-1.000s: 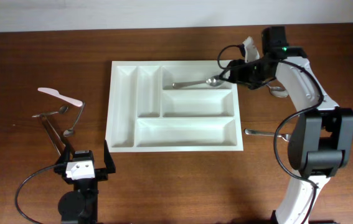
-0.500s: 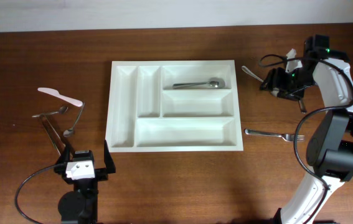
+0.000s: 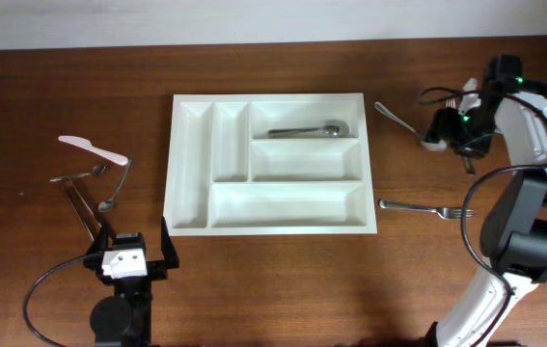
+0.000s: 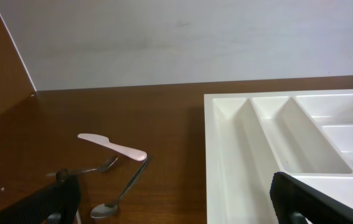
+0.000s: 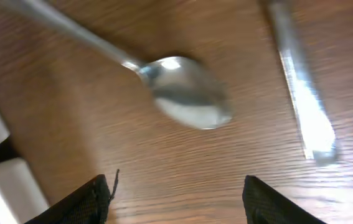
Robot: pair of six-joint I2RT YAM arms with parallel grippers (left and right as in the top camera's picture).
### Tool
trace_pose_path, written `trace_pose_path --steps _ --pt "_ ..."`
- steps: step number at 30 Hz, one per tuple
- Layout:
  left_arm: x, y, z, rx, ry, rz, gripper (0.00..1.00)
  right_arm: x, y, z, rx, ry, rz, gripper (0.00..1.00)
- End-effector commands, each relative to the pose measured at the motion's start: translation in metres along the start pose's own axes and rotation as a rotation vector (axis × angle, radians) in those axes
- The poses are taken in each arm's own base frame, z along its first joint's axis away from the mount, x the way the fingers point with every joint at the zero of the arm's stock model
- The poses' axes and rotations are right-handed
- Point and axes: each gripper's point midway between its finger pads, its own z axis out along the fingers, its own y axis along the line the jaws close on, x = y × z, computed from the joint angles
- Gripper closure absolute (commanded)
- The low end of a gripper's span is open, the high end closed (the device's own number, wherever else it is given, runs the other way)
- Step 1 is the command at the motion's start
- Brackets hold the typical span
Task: Pack container
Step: 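Lower the right gripper onto the upper spoon and grasp it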
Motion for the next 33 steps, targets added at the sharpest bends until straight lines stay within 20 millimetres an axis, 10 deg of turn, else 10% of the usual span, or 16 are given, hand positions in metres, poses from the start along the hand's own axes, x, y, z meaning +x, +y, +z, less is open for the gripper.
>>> trace_pose_path --steps 1,15,33 --pt "0.002 -0.001 0.0 0.001 -0.001 0.02 0.01 0.004 -0.023 0.01 0.035 0.024 0.054 0.31" --pt "0.002 -0.001 0.0 0.001 -0.001 0.02 0.01 -0.006 0.007 0.056 -0.185 0.039 0.053 0.37" --pt "0.002 -0.001 0.0 0.001 -0.001 0.02 0.01 -0.026 0.007 0.059 -0.187 -0.043 0.028 0.51"
